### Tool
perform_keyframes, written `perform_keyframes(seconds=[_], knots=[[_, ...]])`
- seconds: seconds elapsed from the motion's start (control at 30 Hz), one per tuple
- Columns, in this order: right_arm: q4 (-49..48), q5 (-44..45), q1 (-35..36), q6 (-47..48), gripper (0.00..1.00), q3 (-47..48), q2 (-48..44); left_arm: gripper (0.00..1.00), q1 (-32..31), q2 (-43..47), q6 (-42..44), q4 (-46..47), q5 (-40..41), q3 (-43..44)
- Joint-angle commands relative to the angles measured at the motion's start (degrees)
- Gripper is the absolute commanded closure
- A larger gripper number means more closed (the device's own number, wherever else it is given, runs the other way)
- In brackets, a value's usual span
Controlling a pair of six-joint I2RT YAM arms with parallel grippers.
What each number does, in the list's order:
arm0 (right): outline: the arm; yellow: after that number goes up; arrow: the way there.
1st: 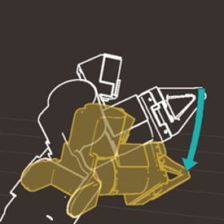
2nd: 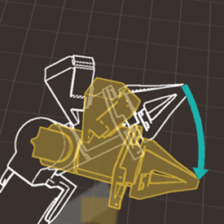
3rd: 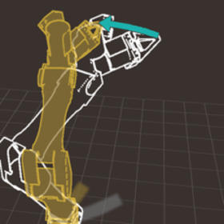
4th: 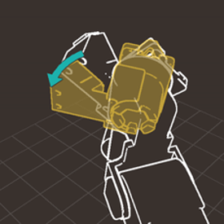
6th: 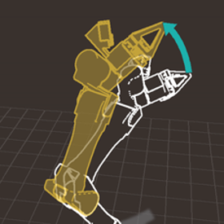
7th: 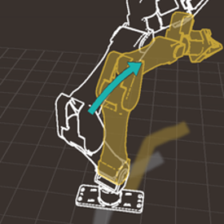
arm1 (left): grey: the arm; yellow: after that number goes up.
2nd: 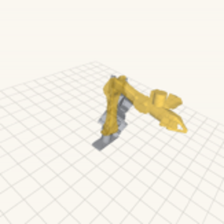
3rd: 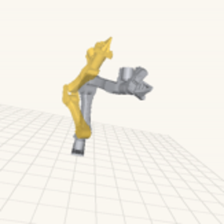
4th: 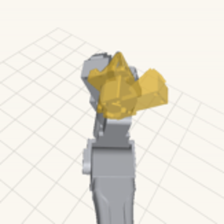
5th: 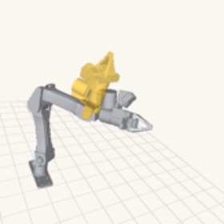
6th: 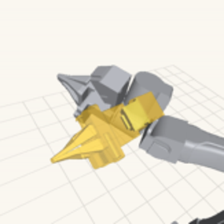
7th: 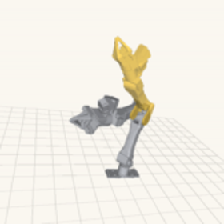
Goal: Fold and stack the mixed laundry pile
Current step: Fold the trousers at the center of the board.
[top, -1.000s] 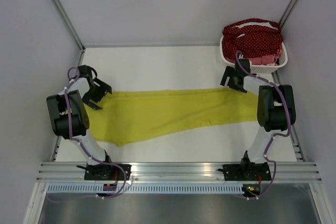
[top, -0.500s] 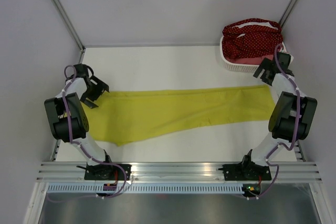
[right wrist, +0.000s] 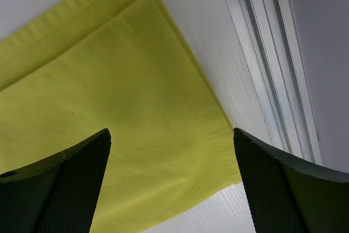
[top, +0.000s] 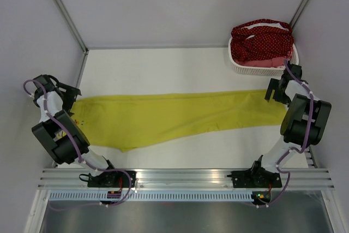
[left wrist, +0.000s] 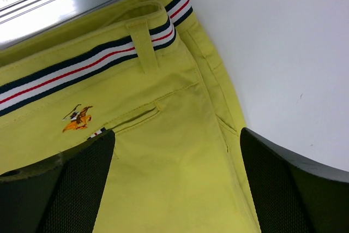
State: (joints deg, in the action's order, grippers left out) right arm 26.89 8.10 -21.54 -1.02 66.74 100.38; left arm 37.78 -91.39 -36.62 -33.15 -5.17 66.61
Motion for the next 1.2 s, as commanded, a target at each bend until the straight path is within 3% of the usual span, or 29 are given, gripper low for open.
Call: perform_keyframes(seconds=[0.0,0.13,0.2,0.37,0.5,0.6,0.63,0.7,0.73,0.77,1.03,1.17], knots=[[0.3,5.8,-0.3,3.2,0.02,-0.3,2.7,0.00,0.4,2.4,1.6,-0.7,2.4,-0.1],[-2.4,3.2,-1.2,2.5,0.02,-2.7,4.6,0.00,0.5,2.8,1.1,-1.1,7.9,0.0],[-3.5,-0.3,-2.1,2.3,0.02,-3.6,5.6,0.00,0.6,2.4,1.4,-1.3,8.2,0.5],[-1.6,0.4,-3.0,1.1,0.02,-3.9,8.5,0.00,0.5,2.4,1.4,-1.2,7.8,0.6],[-1.7,-5.5,-3.3,1.1,0.14,-4.3,9.2,0.00,0.5,1.7,1.6,-1.1,6.6,0.7],[-2.4,-12.9,-3.4,-0.5,0.44,-5.5,9.3,0.00,0.5,1.5,1.6,-1.1,6.8,0.5],[-3.7,-14.3,-3.6,-0.7,0.59,-6.2,8.8,0.01,0.6,1.7,1.6,-1.0,6.8,0.5],[-5.2,-16.1,-3.7,-1.7,0.74,-8.3,7.8,0.00,0.5,1.7,1.9,-1.1,8.1,0.9],[-5.7,-16.7,-3.9,-1.7,0.91,-8.7,6.8,0.00,0.6,2.3,1.8,-1.3,9.8,0.9],[-5.8,-16.7,-3.9,-1.8,0.99,-9.0,6.1,0.00,0.5,2.6,1.8,-1.3,10.1,0.8],[-4.4,-8.6,-3.8,-2.6,1.00,-5.1,-4.8,0.00,-0.2,4.7,1.5,0.3,1.3,-1.6],[1.1,7.7,-3.9,-1.7,1.00,3.9,-6.9,0.00,-3.9,4.7,1.7,1.1,1.1,-2.2]])
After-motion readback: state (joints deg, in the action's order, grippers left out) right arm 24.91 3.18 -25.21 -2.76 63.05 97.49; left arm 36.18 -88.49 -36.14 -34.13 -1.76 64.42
